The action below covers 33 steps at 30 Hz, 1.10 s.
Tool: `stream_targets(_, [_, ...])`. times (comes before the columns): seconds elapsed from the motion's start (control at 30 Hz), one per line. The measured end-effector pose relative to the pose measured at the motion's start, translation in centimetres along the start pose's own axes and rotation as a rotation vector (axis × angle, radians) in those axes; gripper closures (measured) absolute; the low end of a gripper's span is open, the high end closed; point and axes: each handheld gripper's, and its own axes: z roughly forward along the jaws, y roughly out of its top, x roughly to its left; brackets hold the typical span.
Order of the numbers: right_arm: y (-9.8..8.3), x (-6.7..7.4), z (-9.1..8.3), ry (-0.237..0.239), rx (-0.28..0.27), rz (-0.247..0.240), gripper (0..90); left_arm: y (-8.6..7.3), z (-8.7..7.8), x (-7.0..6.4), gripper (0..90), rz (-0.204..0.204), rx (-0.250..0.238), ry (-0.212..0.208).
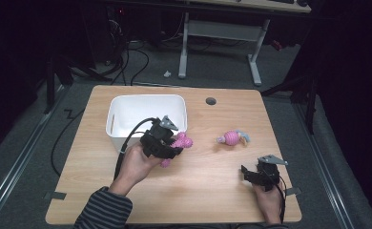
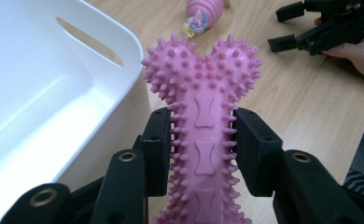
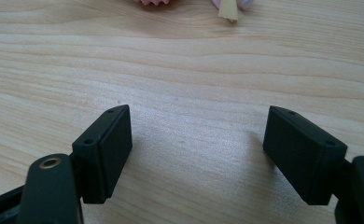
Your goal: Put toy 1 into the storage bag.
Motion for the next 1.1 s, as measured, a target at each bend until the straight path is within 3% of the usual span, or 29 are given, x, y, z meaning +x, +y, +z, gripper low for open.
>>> stream_targets(0.37, [0.0,0.0,0.0,0.000,0.000,0.000,24.0,0.5,-1.8,2.3,59.2,-0.041,-0.032,0.038])
stream_targets(0.8, [0.0,0.0,0.0,0.000,0.000,0.000,24.0,1.4,-2.7,4.3,59.2,-0.061,-0.045,0.079])
stream_targets(1.1, [0.0,0.0,0.0,0.000,0.000,0.000,24.0,1.9,-2.4,5.9,59.2,-0.065,-0.035,0.153])
